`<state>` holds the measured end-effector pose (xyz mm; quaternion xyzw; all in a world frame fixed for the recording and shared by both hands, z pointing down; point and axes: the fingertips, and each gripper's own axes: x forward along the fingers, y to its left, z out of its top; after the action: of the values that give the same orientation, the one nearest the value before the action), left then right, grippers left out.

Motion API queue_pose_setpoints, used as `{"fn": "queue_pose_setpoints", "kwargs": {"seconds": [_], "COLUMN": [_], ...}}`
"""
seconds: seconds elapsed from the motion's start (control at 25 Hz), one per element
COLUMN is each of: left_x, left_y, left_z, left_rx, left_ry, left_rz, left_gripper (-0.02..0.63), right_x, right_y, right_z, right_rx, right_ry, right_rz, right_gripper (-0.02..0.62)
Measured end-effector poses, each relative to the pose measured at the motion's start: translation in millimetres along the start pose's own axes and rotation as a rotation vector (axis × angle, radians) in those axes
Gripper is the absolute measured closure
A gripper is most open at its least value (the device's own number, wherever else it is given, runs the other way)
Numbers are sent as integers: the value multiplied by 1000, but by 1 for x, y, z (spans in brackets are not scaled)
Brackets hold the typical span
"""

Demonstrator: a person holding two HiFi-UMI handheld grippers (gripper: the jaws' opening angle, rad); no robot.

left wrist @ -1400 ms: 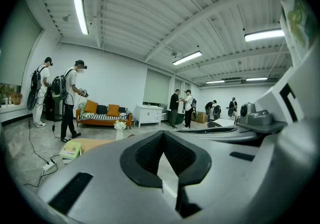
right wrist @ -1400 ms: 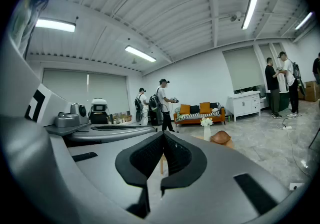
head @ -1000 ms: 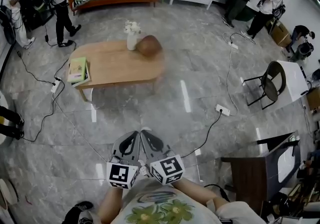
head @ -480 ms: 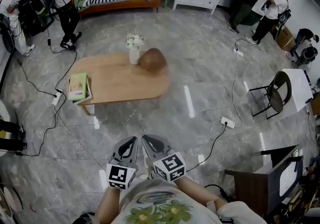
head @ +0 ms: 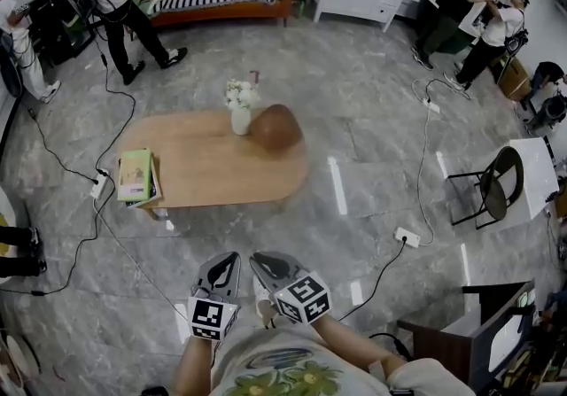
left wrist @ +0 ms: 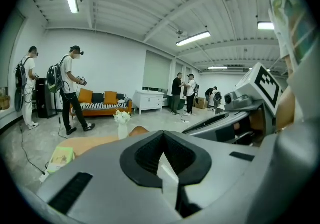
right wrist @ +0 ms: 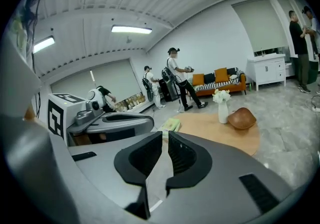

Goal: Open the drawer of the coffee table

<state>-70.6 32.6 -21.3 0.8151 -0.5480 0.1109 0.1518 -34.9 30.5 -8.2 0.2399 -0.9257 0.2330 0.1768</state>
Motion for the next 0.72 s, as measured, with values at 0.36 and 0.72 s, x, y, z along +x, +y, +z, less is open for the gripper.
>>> {"fn": "queue_pose_setpoints", "kwargs": {"seconds": [0.36, 0.72], "left_x": [49, 84], "left_y": [23, 48], "left_z": [-17, -58], "left_rx": [-60, -71], "left_ry": [51, 71], "left_rz": [17, 5], "left_gripper": [597, 597], "right_x": [49, 86], "right_y": [-45, -80], "right_z": [-3, -28], "right_rx": [29, 102], "right_ry": [111, 98], "right_rz": [44, 34], "right_gripper": [572, 572]}}
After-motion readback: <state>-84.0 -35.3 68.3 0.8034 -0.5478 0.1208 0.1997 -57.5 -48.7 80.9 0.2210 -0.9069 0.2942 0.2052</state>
